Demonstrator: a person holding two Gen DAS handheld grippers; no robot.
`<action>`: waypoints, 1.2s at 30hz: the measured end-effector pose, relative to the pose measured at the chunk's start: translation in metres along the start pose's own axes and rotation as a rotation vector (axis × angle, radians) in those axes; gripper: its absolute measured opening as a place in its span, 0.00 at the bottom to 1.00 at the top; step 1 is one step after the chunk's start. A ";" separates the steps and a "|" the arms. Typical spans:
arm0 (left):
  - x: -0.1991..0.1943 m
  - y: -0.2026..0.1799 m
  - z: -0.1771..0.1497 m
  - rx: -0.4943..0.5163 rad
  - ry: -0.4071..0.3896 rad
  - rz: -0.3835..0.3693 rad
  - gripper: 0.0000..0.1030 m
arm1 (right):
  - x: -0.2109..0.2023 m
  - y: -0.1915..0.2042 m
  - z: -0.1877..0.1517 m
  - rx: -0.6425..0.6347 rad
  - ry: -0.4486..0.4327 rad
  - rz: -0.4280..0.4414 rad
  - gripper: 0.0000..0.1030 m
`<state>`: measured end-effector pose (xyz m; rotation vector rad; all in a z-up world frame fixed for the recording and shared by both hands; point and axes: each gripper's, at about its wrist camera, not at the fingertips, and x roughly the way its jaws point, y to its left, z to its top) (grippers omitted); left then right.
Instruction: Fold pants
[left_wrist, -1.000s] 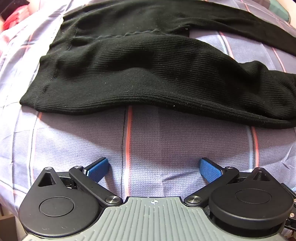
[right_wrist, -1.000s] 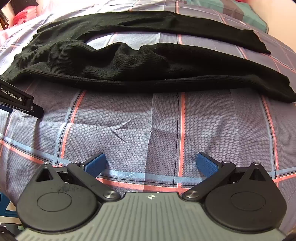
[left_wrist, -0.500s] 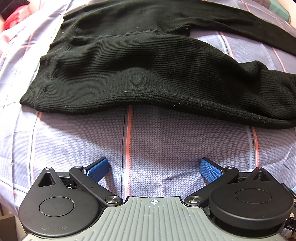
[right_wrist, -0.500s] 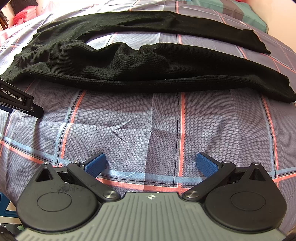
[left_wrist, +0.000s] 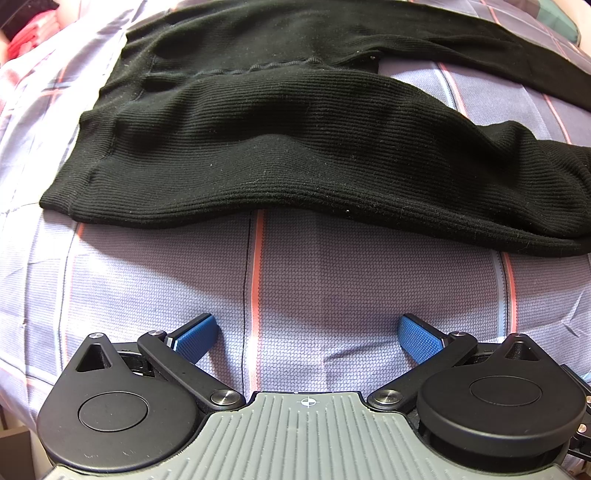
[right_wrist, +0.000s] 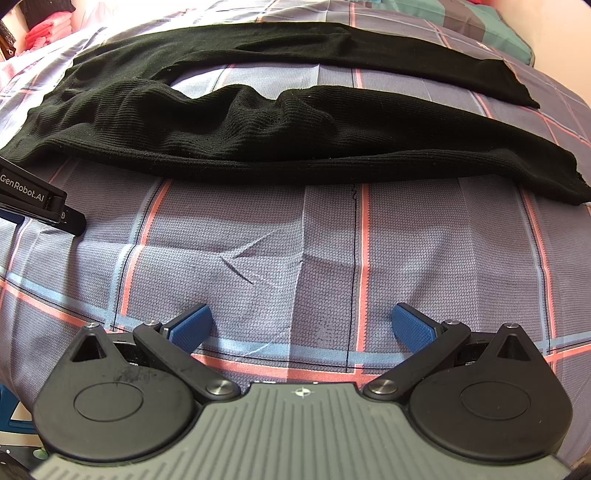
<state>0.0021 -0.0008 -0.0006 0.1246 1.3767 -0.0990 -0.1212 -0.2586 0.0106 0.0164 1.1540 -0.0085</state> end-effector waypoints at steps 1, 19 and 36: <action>0.000 0.000 0.000 0.000 0.000 0.000 1.00 | 0.000 0.000 0.000 0.000 0.000 0.000 1.00; 0.000 0.000 0.000 0.000 -0.001 0.001 1.00 | -0.001 0.000 -0.001 0.001 -0.008 -0.002 1.00; -0.003 0.003 -0.004 0.003 -0.014 -0.004 1.00 | -0.002 -0.001 -0.002 0.005 -0.024 -0.004 1.00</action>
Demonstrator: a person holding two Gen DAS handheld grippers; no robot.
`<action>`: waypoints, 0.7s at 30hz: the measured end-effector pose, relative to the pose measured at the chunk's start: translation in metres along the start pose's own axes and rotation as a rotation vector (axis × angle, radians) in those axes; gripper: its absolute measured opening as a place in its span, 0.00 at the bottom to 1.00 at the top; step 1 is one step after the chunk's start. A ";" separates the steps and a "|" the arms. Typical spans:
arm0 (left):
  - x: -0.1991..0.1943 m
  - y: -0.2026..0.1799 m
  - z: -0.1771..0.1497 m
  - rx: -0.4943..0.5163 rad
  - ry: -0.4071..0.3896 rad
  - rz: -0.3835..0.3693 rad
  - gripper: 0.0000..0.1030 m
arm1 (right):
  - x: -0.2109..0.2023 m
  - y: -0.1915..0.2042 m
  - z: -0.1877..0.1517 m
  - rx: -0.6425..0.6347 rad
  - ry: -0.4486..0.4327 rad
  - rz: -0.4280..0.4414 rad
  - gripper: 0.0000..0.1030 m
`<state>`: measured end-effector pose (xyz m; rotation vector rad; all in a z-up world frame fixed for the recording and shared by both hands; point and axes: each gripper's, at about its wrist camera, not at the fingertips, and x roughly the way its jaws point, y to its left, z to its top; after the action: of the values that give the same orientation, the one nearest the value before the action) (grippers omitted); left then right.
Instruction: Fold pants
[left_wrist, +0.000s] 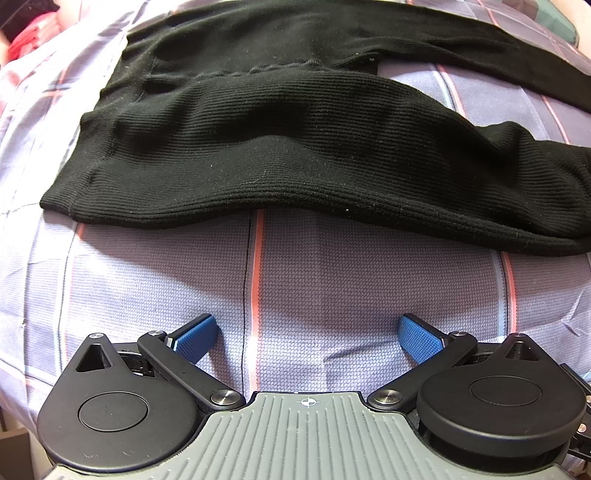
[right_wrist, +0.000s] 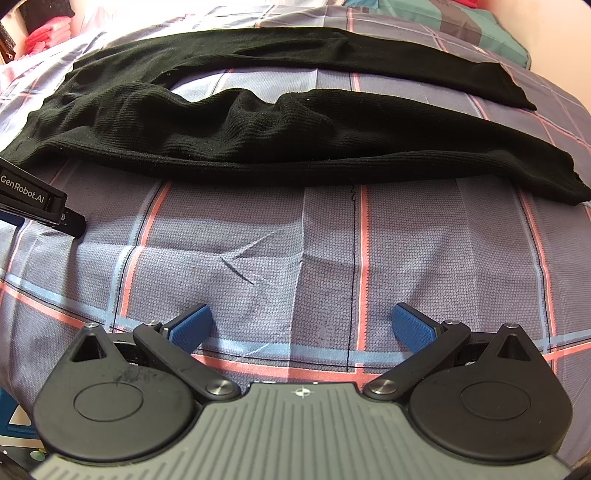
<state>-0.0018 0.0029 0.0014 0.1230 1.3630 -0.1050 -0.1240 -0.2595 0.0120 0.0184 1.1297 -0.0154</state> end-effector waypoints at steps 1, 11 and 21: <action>0.000 0.000 0.000 0.001 0.001 0.001 1.00 | 0.000 0.000 -0.001 0.000 -0.007 0.000 1.00; -0.017 0.018 -0.002 0.024 -0.002 -0.118 1.00 | -0.018 -0.053 -0.001 0.053 -0.108 0.147 1.00; -0.058 0.047 0.054 -0.044 -0.276 -0.097 1.00 | 0.008 -0.255 0.056 0.854 -0.264 -0.048 0.61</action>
<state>0.0451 0.0415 0.0704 0.0049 1.0947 -0.1673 -0.0751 -0.5155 0.0270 0.7289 0.7899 -0.5279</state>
